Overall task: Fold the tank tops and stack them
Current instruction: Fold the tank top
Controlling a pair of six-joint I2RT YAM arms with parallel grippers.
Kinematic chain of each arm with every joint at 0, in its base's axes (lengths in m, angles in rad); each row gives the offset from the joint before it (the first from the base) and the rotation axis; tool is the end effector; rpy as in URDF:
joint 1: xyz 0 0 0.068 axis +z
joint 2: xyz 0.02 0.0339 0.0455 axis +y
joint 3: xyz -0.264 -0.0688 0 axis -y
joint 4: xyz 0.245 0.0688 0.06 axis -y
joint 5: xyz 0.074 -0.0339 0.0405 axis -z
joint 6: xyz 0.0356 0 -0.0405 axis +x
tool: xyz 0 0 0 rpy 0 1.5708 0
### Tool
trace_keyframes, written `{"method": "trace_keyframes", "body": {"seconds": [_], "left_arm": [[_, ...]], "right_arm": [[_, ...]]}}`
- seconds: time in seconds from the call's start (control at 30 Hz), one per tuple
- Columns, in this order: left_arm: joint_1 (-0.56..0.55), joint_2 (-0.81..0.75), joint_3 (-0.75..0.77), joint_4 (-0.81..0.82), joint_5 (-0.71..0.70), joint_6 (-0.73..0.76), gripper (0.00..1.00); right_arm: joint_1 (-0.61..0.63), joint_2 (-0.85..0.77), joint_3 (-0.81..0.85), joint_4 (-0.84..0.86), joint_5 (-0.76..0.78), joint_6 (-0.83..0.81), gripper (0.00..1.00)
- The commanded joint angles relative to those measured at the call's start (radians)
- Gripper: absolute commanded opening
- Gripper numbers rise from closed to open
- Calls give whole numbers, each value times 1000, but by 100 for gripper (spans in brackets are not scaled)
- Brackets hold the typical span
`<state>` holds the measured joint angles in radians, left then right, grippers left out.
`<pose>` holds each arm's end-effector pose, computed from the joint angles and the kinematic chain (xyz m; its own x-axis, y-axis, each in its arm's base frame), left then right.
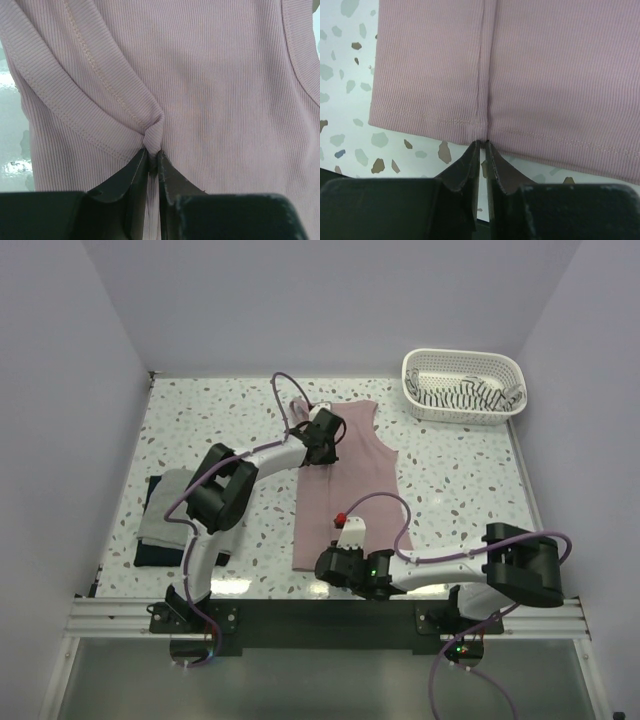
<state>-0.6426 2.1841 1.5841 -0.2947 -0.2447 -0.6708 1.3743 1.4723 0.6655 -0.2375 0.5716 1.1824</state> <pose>0.3862 -0.2783 0.1559 -0.7751 -0.1731 -0.6076 -0.0278 0.9701 -0.2409 0.0695 0.2503 0.1510 -0.7782 0.0776 -0.6232 -0.1361 0.9479 0.2880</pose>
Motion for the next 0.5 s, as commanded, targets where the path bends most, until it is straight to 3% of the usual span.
{"method": "trace_keyframes", "body": {"seconds": [0.0, 0.23, 0.47], "left_arm": [[-3, 42, -21, -34, -22, 22, 20], [-3, 42, -24, -31, -15, 50, 28], [-3, 3, -6, -1, 27, 79, 44]], "right_arm": [[5, 6, 40, 21, -6, -38, 14], [5, -32, 74, -78, 27, -33, 51], [2, -249, 80, -296, 166, -7, 54]]}}
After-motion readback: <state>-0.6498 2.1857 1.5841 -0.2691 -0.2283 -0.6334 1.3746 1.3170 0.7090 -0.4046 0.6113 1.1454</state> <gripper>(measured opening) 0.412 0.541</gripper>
